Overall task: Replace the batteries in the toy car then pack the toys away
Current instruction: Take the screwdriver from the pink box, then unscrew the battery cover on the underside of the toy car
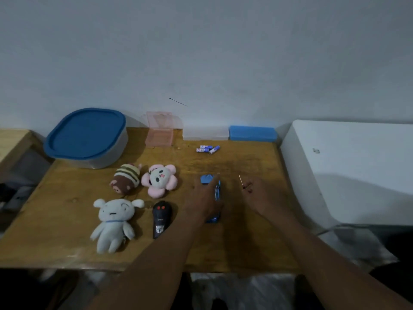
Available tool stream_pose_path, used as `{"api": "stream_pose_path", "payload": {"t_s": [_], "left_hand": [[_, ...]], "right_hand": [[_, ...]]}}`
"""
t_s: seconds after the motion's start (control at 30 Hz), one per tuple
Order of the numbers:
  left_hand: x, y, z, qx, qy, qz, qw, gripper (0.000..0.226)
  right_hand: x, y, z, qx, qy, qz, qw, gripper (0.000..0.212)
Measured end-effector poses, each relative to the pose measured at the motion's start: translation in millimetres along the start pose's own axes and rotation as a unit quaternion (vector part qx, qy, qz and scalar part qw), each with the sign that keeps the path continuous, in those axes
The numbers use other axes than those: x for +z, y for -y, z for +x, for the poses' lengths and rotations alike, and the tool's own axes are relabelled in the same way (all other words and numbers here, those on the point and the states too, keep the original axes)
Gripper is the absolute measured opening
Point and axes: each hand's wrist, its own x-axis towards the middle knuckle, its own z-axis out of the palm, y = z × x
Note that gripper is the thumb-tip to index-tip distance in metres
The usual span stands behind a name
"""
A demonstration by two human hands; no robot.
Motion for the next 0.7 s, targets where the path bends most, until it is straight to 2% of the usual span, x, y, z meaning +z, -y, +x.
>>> {"api": "stream_pose_path", "payload": {"t_s": [0.2, 0.37, 0.5, 0.7], "left_hand": [[6, -12, 4, -0.046, 0.072, 0.028, 0.996, 0.088], [2, -10, 21, -0.047, 0.089, 0.065, 0.993, 0.097], [6, -8, 31, -0.042, 0.105, 0.064, 0.992, 0.100], [13, -9, 35, -0.073, 0.083, 0.006, 0.994, 0.093]], "right_hand": [[-1, -20, -20, 0.029, -0.005, 0.059, 0.998, 0.020], [14, -32, -18, 0.065, -0.005, 0.117, 0.991, 0.016], [18, -37, -18, 0.071, -0.003, 0.099, 0.992, 0.015], [13, -40, -17, 0.080, -0.015, 0.093, 0.992, 0.010]]}}
